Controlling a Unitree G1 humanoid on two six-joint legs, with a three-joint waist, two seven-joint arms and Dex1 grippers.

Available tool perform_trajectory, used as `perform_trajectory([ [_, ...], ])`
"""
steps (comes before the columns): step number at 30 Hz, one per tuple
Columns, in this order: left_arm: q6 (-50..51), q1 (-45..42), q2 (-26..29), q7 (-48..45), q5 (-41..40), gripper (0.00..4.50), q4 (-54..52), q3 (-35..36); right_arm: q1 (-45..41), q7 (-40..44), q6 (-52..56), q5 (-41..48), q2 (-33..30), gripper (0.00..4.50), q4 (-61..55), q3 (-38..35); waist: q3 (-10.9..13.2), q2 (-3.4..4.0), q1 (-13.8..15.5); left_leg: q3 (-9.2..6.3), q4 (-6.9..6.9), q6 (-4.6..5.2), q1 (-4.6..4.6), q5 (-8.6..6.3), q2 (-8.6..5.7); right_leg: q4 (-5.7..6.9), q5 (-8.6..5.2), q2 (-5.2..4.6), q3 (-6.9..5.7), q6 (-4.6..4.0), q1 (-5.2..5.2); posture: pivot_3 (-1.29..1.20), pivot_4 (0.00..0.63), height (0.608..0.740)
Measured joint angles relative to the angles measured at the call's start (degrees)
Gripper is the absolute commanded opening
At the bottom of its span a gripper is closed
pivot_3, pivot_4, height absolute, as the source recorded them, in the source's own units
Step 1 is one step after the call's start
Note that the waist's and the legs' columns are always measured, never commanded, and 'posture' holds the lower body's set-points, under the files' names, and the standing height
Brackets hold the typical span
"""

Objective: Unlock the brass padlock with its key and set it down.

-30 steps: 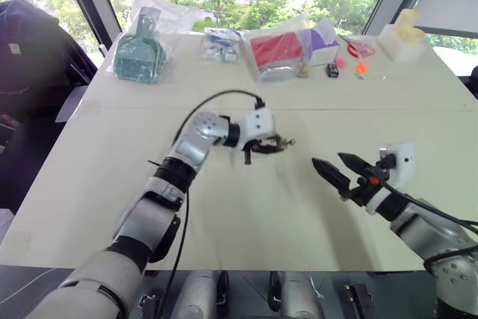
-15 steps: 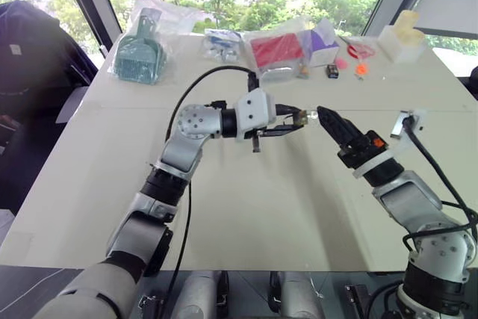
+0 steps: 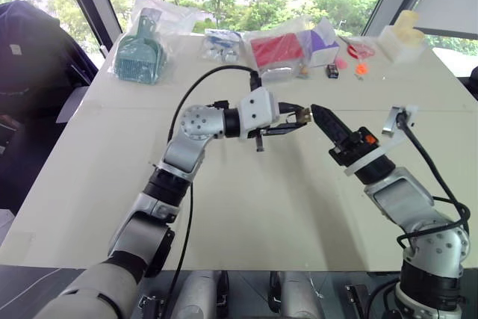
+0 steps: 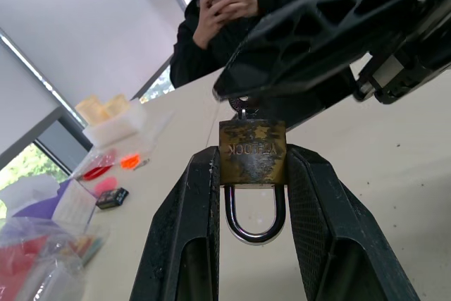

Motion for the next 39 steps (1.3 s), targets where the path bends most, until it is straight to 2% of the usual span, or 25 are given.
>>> perform_trajectory([
  [2, 0.0, 0.0, -0.2, 0.2, 0.0, 0.76, 0.0, -0.1, -0.2, 0.0, -0.6, 0.8, 0.1, 0.04, 0.0, 0.7, 0.0, 0.0, 0.0, 0.0, 0.0, 0.0, 0.0, 0.0, 0.0, 0.0, 0.0, 0.0, 0.0, 0.0, 0.0, 0.0, 0.15, 0.735],
  [9, -2.3, 0.0, 0.0, 1.9, 1.0, 0.76, 0.0, -0.8, 0.0, -0.5, -2.4, 1.4, 0.5, 0.04, -0.1, 1.8, 0.0, 0.0, 0.0, 0.0, 0.0, 0.0, 0.0, 0.0, 0.0, -0.01, 0.0, 0.0, 0.0, 0.0, 0.0, 0.0, 0.15, 0.735],
  [13, -10.4, 0.1, 0.2, 6.6, 5.9, 0.76, 2.2, -1.6, 0.0, -1.9, -4.6, 1.3, 3.0, 0.04, 0.2, 2.4, 0.0, 0.0, 0.0, 0.0, 0.0, 0.0, 0.01, 0.0, 0.0, 0.0, 0.0, 0.0, 0.0, 0.01, 0.01, 0.0, 0.15, 0.735],
  [19, -25.5, 0.0, 0.9, 19.8, 17.6, 0.76, 8.1, -3.1, -1.2, -6.9, -8.2, 3.1, 9.6, 0.04, 1.6, 3.4, 0.0, 0.01, 0.0, 0.0, -0.01, 0.0, 0.01, 0.0, 0.01, 0.0, 0.09, 0.0, 0.0, 0.16, 0.0, 0.0, 0.15, 0.735],
  [26, -33.1, -1.5, 2.0, 29.8, 26.0, 0.76, 11.6, -3.5, -3.1, -10.2, -10.6, 6.0, 12.8, 0.04, 2.5, 3.7, 0.0, 0.01, 0.0, 0.01, -0.02, 0.0, 0.0, 0.0, 0.01, -0.01, 0.1, -0.01, 0.0, 0.17, 0.0, 0.0, 0.15, 0.735],
  [32, -34.9, -3.5, 2.1, 33.4, 28.7, 0.76, 14.8, -4.7, -3.6, -11.2, -11.8, 7.0, 12.8, 0.04, 3.5, 3.5, 0.0, 0.02, 0.0, 0.04, -0.03, 0.0, 0.0, 0.0, 0.02, -0.01, 0.1, -0.01, -0.01, 0.18, -0.01, 0.0, 0.15, 0.735],
  [35, -33.3, -4.3, 1.3, 27.4, 22.7, 0.76, 15.7, -4.9, -3.0, -8.4, -11.7, 4.9, 9.2, 0.91, 3.4, 3.5, 0.0, 0.02, 0.0, 0.06, -0.02, 0.03, 0.0, -0.02, 0.02, -0.04, 0.07, -0.02, 0.0, 0.12, 0.0, 0.0, 0.15, 0.735],
  [36, -32.6, -4.4, 1.3, 25.0, 20.4, 0.76, 15.9, -5.0, -2.4, -6.9, -11.8, 4.4, 8.1, 1.47, 3.4, 3.2, 0.0, 0.03, -0.1, 0.07, -0.03, 0.04, 0.0, -0.03, 0.02, -0.04, 0.06, -0.02, 0.0, 0.12, -0.01, 0.0, 0.15, 0.735],
  [37, -31.7, -4.6, 1.4, 22.6, 18.5, 0.76, 16.1, -4.9, -2.0, -5.7, -11.8, 4.3, 7.6, 1.85, 3.4, 2.7, 0.0, 0.04, -0.2, 0.07, -0.03, 0.04, 0.0, -0.03, 0.03, -0.04, 0.06, -0.02, 0.0, 0.12, -0.02, 0.0, 0.15, 0.735],
  [38, -30.4, -5.0, 1.4, 20.1, 16.3, 0.76, 16.7, -4.9, -2.0, -4.3, -12.0, 5.2, 7.0, 2.53, 3.4, 1.7, 0.0, 0.06, -0.2, 0.07, -0.03, 0.04, -0.01, -0.02, 0.03, -0.02, 0.08, -0.02, 0.0, 0.15, -0.03, 0.0, 0.15, 0.735],
  [39, -29.3, -5.5, 1.4, 18.1, 14.8, 0.76, 17.1, -4.9, -2.0, -2.9, -12.0, 6.0, 6.1, 2.91, 3.2, 0.9, 0.0, 0.06, -0.2, 0.06, -0.03, 0.04, -0.01, -0.02, 0.04, -0.02, 0.08, -0.01, -0.01, 0.15, -0.03, 0.0, 0.15, 0.735],
])
